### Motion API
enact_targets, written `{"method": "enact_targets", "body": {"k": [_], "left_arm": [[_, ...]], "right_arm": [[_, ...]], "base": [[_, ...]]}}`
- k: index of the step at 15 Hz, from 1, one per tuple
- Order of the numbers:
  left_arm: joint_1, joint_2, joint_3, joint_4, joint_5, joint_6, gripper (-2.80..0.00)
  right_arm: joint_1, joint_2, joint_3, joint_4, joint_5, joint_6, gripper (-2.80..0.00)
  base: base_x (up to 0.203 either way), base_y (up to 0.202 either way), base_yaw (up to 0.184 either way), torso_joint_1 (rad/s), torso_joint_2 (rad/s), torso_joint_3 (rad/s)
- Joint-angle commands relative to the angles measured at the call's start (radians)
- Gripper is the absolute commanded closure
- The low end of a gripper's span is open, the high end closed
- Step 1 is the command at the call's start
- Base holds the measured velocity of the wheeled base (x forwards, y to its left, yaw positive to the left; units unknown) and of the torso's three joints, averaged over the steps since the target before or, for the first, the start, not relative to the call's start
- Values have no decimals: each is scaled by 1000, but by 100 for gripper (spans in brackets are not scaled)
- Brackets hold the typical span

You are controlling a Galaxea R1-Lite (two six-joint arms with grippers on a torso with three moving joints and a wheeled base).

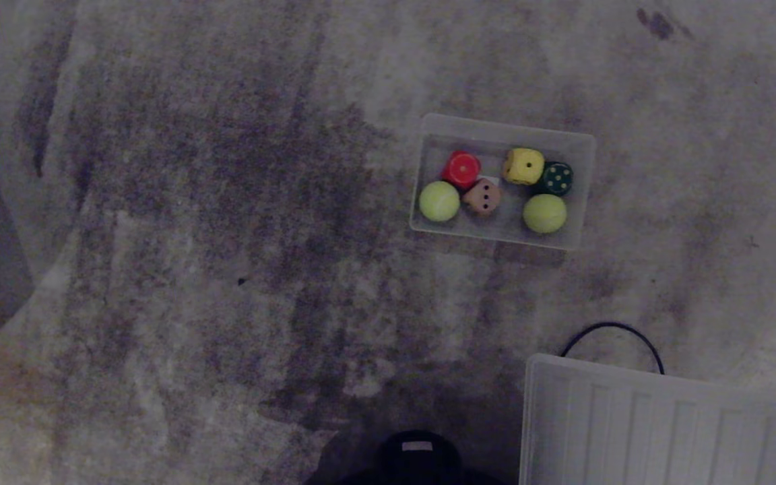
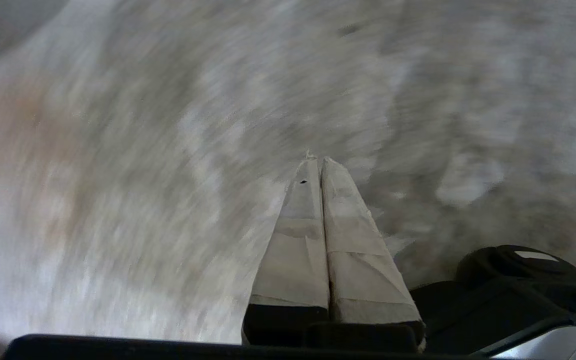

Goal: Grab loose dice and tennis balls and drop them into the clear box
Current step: Close the lid

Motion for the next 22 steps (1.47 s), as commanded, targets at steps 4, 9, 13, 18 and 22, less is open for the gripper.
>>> {"method": "enact_targets", "body": {"k": [4,9,13,18,22], "left_arm": [[0,1,2,0,2,-2,0],[0,1,2,0,1,-1,0],[0,1,2,0,4,-10,0],[0,1,2,0,4,-10,0],[0,1,2,0,4,-10,0]], "right_arm": [[0,1,0,1,3,-1,0],[0,1,0,1,3,0,0],[0,1,-1,3,9,-18,0],[-7,80,-84,-1,-36,24,0],[-2,456,-180,-170,-82,168,0]], "base": [[2,4,-86,1,2,3],[0,0,0,0,0,0],[0,0,0,0,0,0],[0,0,0,0,0,0],[0,0,0,0,0,0]]}}
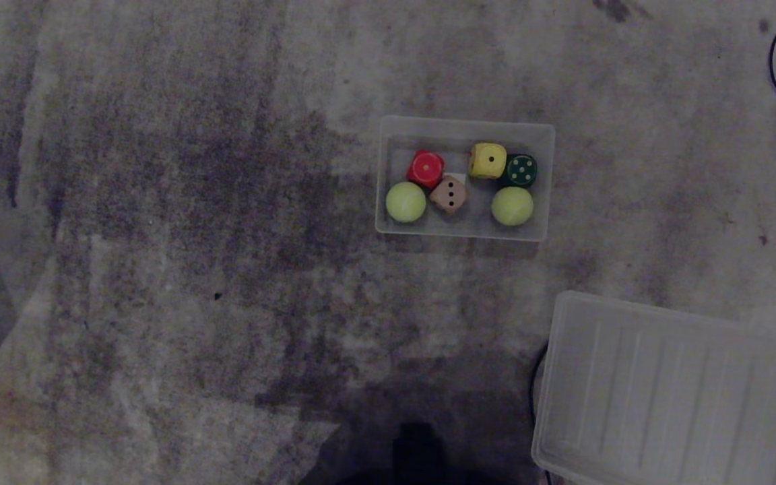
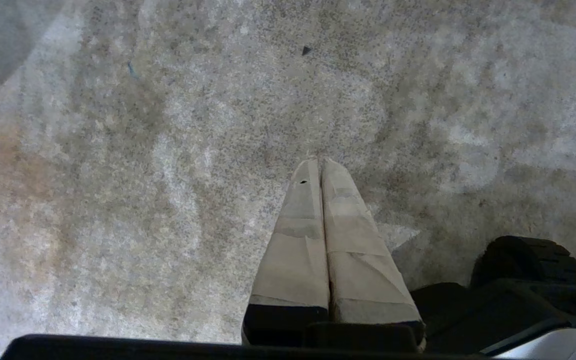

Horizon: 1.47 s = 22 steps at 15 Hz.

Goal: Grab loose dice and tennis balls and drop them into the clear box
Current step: Close the lid

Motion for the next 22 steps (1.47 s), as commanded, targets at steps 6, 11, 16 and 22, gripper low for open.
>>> {"method": "enact_targets", "body": {"k": [6,11,16,22], "left_arm": [[0,1,2,0,-1,-1,0],[0,1,2,0,1,-1,0],[0,1,2,0,-1,-1,0],[0,1,2,0,-1,-1,0]], "right_arm": [[39,763,-74,-639,-21,271,0],[93,1110,-171,-1003,98,364,0],[114,1398,-269,-1278,240,361,0],[126,1491,-347,-1306,457,222,0]], "base": [[0,0,0,0,0,0],[0,0,0,0,0,0],[0,0,0,0,0,0],[0,0,0,0,0,0]]}}
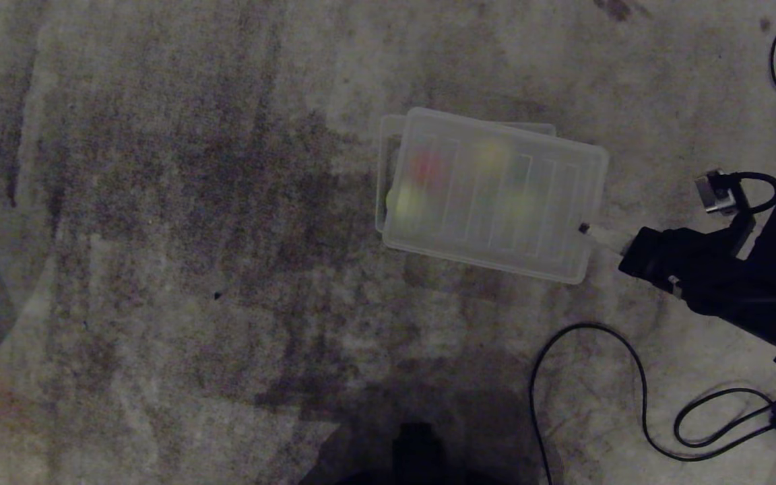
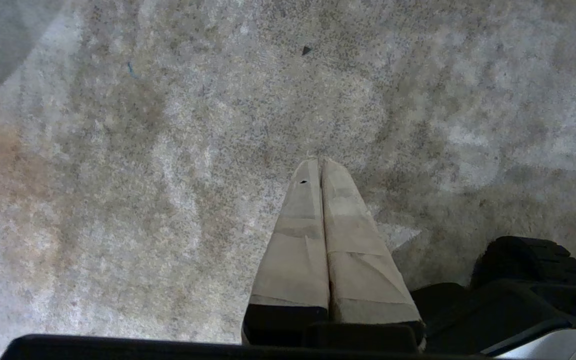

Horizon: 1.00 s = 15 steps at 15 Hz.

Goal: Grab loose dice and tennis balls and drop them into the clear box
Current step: Close the lid

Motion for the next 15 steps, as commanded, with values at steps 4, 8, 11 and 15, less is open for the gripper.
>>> {"method": "enact_targets", "body": {"k": [4,8,11,15], "left_arm": [[0,1,2,0,0,-1,0],[0,1,2,0,1,-1,0],[0,1,2,0,1,-1,0],[0,1,2,0,-1,-1,0]], "right_arm": [[-27,111,-109,84,33,-147,0],[-76,118,-213,154,62,-150,0],[-104,91,-287,235,79,-127,0],[-108,97,-348,238,108,-43,0]], "base": [[0,0,0,0,0,0],[0,0,0,0,0,0],[0,0,0,0,0,0],[0,0,0,0,0,0]]}}
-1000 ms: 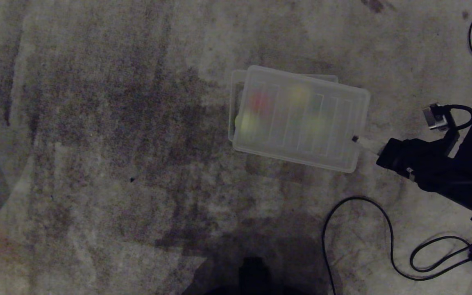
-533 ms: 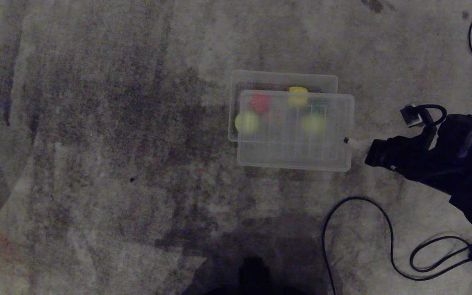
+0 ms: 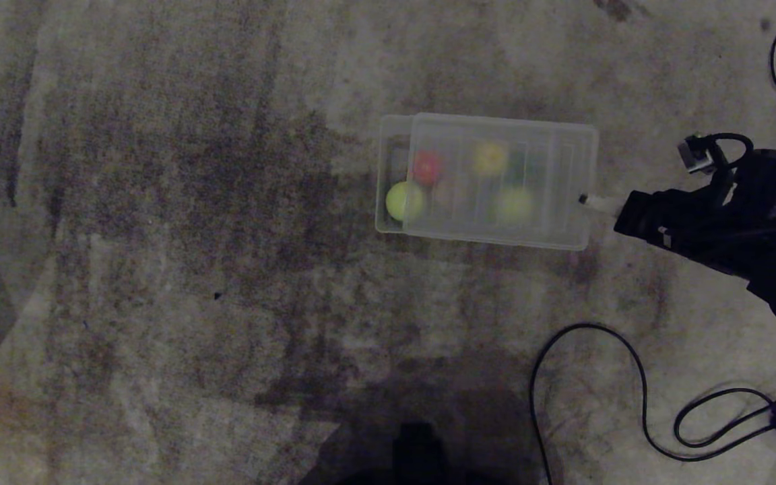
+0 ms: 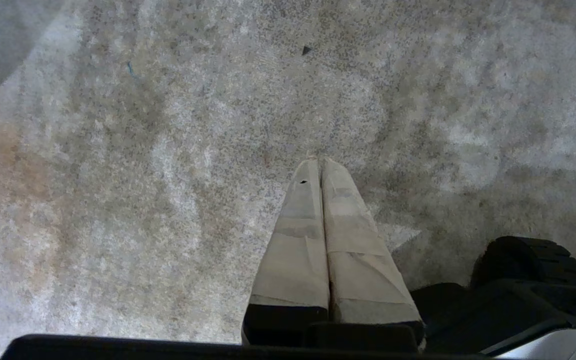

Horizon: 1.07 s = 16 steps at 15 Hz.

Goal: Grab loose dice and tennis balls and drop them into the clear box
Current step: Close the lid

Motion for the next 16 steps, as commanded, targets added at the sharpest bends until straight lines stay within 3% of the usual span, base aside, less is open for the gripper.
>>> {"method": "enact_targets", "body": {"k": [1,6,16], "left_arm": [[0,1,2,0,0,-1,0],[0,1,2,0,1,-1,0],[0,1,2,0,1,-1,0]], "right_arm": [[-1,-6,-40,-4,13,24,0],[1,11,-115,37,71,63,0],[61,70,-128,51,72,66,0]], "base": [[0,0,0,0,0,0],[0,0,0,0,0,0],[0,0,0,0,0,0]]}}
